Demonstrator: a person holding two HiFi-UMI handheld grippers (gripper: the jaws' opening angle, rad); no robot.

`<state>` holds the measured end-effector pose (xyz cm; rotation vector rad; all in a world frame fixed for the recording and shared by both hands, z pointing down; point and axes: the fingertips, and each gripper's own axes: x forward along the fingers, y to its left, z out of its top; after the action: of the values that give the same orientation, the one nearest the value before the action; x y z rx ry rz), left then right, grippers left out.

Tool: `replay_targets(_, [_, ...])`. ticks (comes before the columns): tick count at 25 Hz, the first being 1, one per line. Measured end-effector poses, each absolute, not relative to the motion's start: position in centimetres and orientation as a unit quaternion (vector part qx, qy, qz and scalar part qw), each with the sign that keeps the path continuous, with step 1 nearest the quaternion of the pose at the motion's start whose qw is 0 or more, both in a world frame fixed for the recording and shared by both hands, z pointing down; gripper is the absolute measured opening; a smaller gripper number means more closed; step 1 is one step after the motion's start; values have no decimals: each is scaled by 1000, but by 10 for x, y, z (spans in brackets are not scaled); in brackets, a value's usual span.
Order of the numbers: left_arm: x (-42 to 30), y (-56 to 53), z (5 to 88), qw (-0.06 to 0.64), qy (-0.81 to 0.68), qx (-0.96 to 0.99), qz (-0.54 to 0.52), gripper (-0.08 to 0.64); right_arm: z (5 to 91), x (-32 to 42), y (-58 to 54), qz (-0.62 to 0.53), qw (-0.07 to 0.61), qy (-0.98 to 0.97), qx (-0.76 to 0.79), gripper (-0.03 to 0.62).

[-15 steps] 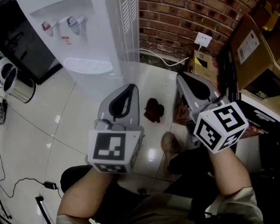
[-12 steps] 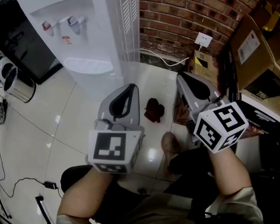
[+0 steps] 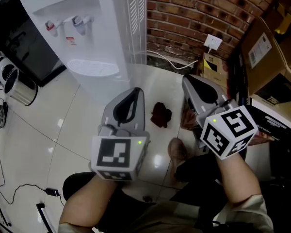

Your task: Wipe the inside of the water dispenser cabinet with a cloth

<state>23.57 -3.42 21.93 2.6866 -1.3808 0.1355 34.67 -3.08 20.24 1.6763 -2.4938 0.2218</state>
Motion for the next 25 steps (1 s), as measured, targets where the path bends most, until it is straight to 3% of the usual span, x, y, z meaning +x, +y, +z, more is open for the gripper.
replay_targets(22, [226,-53,229,61,-467,881,53,0,199,322,-67,71,53,-837,540,17])
replay_targets(23, [224,-55,231,62,-469,880,55,0,201,321,-71,73,55,-838,539,67])
replay_targets(25, [220,-60,235,64,-473,877,59,0,205,321,-81,76,61,-837,538,95])
